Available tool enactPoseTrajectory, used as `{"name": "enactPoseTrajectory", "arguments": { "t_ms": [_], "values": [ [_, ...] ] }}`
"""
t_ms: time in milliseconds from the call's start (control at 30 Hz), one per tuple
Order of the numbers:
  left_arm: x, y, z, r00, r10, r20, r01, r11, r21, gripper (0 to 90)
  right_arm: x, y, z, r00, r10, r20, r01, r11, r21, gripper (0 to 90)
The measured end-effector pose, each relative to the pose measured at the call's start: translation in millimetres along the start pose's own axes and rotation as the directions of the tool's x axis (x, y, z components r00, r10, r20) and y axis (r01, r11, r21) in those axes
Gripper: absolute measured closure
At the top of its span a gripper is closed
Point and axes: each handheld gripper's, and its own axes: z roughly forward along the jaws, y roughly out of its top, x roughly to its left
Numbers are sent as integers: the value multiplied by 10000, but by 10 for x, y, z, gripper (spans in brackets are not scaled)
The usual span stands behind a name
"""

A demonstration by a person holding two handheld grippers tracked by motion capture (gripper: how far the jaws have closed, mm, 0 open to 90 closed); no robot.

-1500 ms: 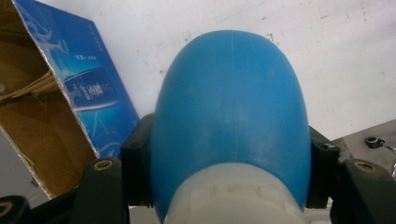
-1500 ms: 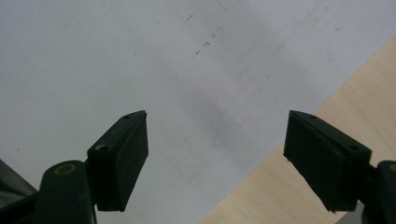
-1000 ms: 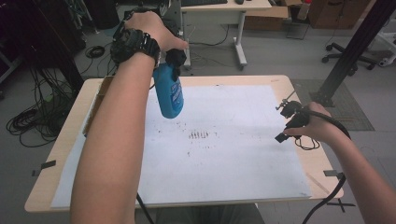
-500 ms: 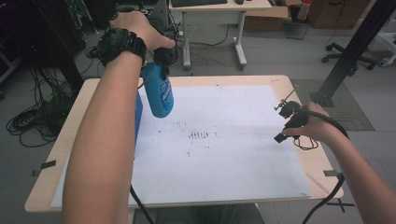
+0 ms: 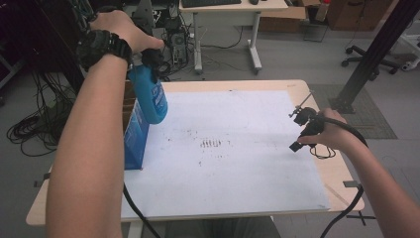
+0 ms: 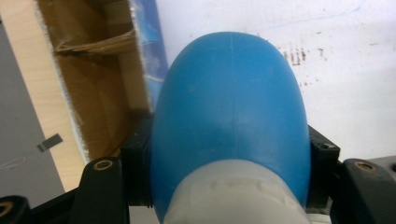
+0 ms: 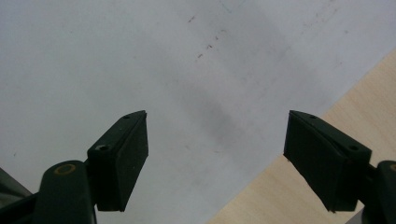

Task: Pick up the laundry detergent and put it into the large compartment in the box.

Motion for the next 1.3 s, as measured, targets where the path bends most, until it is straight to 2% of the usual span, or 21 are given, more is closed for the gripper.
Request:
{"name": "enactPoseTrajectory", "arguments": {
  "t_ms": [33, 67, 100, 333, 700, 967, 1100, 1167, 1300],
  "values": [
    [0, 0, 0, 10000, 0, 0, 0, 10000, 0, 375, 0, 0, 0, 10000, 0, 0, 0, 10000, 0, 222],
    [60, -11, -9, 9999, -129, -32, 129, 9999, -19, 375, 1, 10, -6, 10000, 14, 8, -14, 10000, 3, 222],
    [60, -11, -9, 9999, -129, -32, 129, 9999, -19, 375, 1, 10, -6, 10000, 14, 8, -14, 10000, 3, 222],
    [291, -61, -48, 9983, -574, -121, 573, 9983, -63, 375, 12, 36, 2, 10000, 24, 11, -24, 10000, 51, 222],
    [517, -119, -97, 9941, -1082, -96, 1079, 9939, -244, 375, 25, 51, -3, 10000, 75, 13, -75, 9999, 74, 222],
    [705, -175, -131, 9880, -1527, -236, 1516, 9876, -409, 375, 13, 41, -20, 9999, 124, 41, -125, 9999, 74, 222],
    [758, -190, -126, 9857, -1668, -238, 1656, 9851, -470, 375, 13, 45, -23, 9999, 121, 42, -121, 9999, 76, 222],
    [819, -210, -118, 9827, -1837, -238, 1821, 9816, -581, 375, 16, 48, -19, 9999, 113, 49, -114, 9999, 100, 222],
    [868, -229, -100, 9814, -1891, -321, 1873, 9809, -523, 375, 24, 54, -2, 9999, 100, 34, -101, 9999, 123, 222]
  ]
}}
